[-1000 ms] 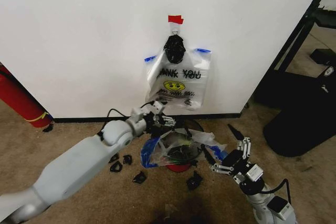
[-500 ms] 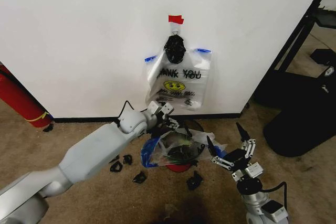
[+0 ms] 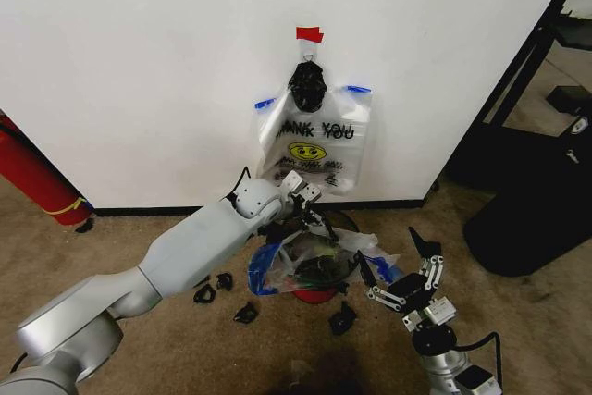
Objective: Pick up the garbage bag from the wall and place it over the trash bin.
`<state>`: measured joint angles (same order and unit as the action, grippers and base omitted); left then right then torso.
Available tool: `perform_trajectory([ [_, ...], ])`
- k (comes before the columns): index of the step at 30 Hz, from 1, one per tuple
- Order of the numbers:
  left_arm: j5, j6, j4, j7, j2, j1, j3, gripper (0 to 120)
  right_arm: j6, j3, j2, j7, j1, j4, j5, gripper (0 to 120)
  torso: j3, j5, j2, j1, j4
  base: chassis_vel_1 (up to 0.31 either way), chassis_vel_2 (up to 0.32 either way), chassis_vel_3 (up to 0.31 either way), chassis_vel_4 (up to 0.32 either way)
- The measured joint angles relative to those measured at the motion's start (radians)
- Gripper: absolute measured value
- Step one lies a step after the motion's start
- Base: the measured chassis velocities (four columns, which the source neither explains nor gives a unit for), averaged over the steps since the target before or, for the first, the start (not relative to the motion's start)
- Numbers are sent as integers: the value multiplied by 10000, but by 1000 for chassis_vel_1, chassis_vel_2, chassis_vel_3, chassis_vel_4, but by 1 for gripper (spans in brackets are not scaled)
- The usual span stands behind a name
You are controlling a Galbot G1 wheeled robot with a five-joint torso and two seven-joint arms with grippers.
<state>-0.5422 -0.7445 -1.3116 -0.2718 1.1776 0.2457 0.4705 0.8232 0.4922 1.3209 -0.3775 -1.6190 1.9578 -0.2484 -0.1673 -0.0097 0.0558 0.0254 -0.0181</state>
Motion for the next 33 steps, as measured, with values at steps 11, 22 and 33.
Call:
perform_trajectory([
  [11, -512, 173, -11, 1500, -69, 615, -298, 36, -5, -8, -16, 288, 34, -121, 452, 100, 3, 0, 2, -2, 1, 0, 0, 0, 0],
  [22, -2406, 53, -1510, 3144, -654, 1946, -1580, 5, -5, -127, -45, 378, 184, -449, 868, 100, -1, -2, 1, -1, -2, 0, 0, 0, 0],
  [33, -6215, 68, -3944, 8109, -1091, 4387, -3946, 0, -6, -231, -168, 402, 567, -926, 914, 100, -1, 1, 1, 0, -2, 0, 0, 0, 0],
])
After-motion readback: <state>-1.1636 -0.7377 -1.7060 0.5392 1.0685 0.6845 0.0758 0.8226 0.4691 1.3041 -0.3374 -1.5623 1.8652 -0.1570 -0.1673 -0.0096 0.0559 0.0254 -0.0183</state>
